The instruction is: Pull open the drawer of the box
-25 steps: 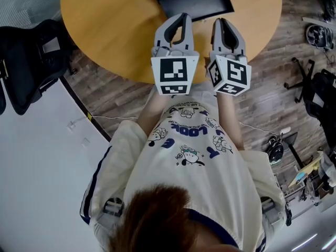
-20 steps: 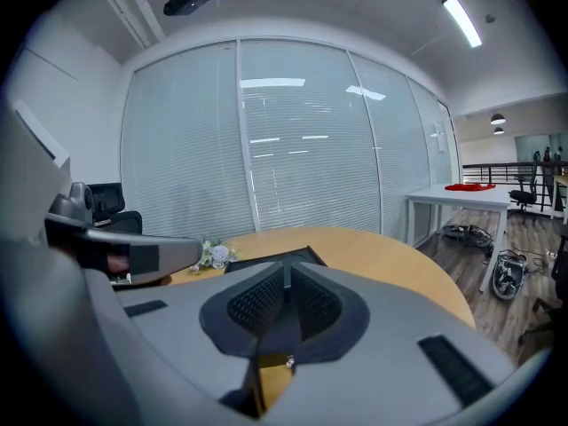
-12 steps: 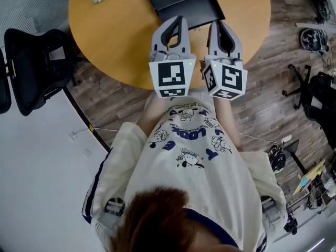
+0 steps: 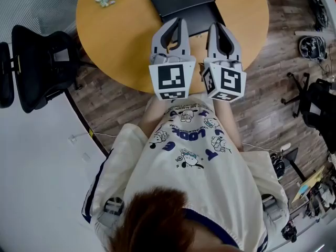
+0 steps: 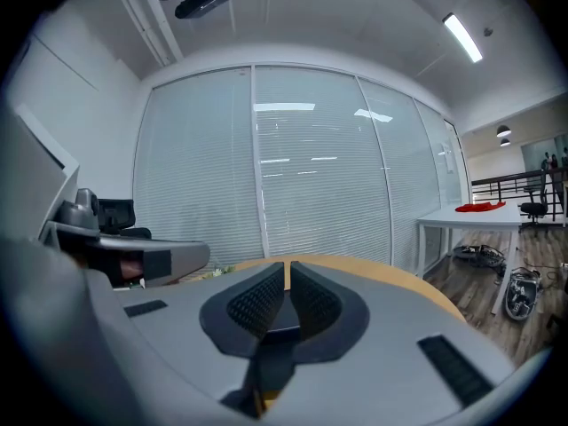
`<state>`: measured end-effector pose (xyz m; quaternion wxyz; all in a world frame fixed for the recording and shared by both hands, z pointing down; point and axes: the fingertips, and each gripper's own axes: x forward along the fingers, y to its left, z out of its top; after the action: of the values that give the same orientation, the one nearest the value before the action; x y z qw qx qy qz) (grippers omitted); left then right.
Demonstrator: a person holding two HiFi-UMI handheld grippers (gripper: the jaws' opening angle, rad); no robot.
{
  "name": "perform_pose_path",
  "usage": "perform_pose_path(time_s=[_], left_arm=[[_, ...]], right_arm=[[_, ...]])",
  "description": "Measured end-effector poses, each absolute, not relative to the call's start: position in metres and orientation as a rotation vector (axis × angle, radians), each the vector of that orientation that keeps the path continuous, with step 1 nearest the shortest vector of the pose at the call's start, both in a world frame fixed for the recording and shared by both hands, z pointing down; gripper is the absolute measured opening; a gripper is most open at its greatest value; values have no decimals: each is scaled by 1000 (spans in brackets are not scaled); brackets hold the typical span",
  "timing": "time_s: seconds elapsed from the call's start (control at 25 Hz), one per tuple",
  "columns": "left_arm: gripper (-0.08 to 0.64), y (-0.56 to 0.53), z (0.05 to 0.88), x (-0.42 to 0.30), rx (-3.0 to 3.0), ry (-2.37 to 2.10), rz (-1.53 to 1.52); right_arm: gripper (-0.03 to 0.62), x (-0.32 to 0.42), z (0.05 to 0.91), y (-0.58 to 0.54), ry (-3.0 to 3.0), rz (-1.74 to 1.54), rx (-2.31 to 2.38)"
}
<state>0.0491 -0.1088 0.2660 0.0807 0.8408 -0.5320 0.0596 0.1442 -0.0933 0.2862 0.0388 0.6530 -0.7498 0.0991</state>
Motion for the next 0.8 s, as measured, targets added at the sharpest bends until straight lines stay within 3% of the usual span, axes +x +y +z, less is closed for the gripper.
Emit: perform_pose_path(time_s=[0.8], left_arm=[[15,-106,263,37,2501,-1607,168]], right_arm=[[41,129,279,-93,-2325,279,1983]])
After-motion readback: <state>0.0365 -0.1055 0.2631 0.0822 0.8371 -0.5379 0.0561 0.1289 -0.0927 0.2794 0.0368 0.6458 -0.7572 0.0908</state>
